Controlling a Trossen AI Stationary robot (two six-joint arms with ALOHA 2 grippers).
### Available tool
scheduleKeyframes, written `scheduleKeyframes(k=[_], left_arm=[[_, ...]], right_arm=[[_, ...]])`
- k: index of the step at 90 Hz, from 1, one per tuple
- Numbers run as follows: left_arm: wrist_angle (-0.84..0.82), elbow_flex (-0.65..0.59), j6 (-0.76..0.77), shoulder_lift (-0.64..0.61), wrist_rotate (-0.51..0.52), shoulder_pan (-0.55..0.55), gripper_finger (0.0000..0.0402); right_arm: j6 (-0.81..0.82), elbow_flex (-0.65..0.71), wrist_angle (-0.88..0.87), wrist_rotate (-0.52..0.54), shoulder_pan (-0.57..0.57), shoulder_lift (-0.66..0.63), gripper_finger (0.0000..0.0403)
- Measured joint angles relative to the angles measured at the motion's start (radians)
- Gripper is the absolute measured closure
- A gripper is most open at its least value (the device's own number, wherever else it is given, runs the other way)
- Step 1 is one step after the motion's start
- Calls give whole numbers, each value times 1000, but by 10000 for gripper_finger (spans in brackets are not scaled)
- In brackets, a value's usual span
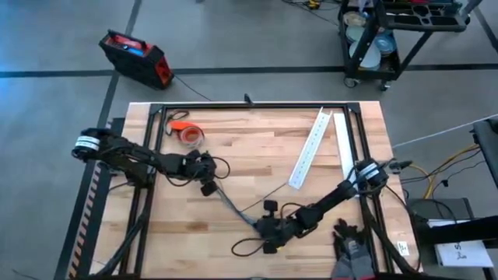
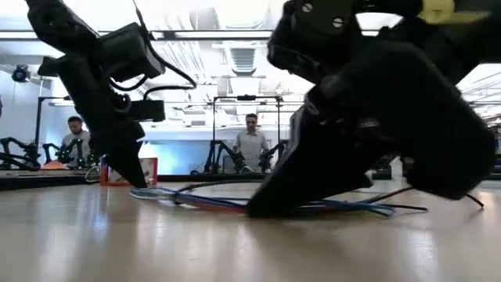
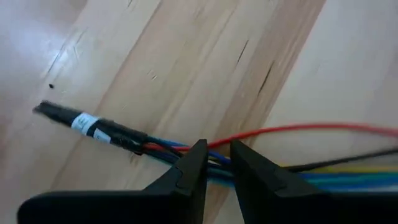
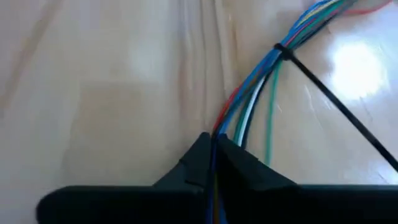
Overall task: Ziptie cables
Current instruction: Wrap the cables together using a black zip tie
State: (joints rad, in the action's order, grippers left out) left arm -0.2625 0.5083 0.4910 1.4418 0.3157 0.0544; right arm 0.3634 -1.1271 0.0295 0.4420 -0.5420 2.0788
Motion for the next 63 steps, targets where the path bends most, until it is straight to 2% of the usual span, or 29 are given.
scheduleKeyframes(k=[17,32,46,63], left_arm=[[59,-32,-3,-1,4,0,343],[80,-30,-25,-1,4,2,343],[78,-16,-38,-1,0,2,343],[46,33,-32,-20,-8,2,343]], right_arm=[[2,27,-148,37,-18,-80,399],[-16,53,-68,13,-16,-104,394],[-13,53,23,21,9,-93,336],[-24,59,112,129,23,-96,245]])
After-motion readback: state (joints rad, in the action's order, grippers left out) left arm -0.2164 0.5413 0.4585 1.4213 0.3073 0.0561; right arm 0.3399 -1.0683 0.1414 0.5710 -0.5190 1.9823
